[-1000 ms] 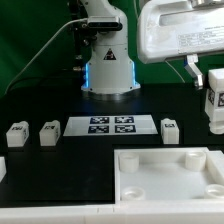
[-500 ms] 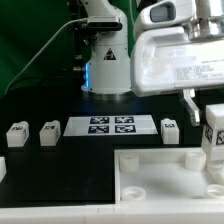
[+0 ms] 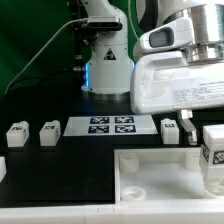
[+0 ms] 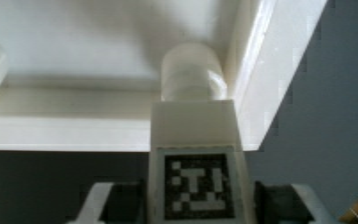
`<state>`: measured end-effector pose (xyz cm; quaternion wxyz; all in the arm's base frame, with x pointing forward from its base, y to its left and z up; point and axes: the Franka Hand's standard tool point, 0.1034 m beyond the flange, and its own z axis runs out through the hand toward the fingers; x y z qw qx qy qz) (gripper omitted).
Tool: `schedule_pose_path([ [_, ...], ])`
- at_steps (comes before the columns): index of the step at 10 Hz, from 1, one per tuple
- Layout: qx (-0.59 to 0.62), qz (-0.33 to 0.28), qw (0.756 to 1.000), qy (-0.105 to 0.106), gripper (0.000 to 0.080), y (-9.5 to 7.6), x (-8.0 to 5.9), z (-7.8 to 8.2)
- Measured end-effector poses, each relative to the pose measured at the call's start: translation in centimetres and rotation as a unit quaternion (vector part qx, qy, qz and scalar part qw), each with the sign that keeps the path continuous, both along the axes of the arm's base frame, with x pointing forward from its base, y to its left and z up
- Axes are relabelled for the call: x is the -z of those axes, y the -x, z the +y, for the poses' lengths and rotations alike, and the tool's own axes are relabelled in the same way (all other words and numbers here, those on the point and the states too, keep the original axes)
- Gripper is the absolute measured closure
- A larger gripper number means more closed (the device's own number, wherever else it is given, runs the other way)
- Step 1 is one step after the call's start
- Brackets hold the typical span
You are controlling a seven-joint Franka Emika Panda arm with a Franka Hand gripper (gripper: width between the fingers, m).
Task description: Assemble one leg
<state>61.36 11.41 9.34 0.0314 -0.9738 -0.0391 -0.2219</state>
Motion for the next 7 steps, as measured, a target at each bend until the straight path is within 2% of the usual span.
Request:
schedule_pose_path([
  [4, -0.003, -0.012, 1.000, -0.001, 0.0508, -0.4, 0.3, 0.4],
  [7, -0.003, -0.021, 1.000, -0.001, 0.0508, -0.3, 1.3, 0.4],
])
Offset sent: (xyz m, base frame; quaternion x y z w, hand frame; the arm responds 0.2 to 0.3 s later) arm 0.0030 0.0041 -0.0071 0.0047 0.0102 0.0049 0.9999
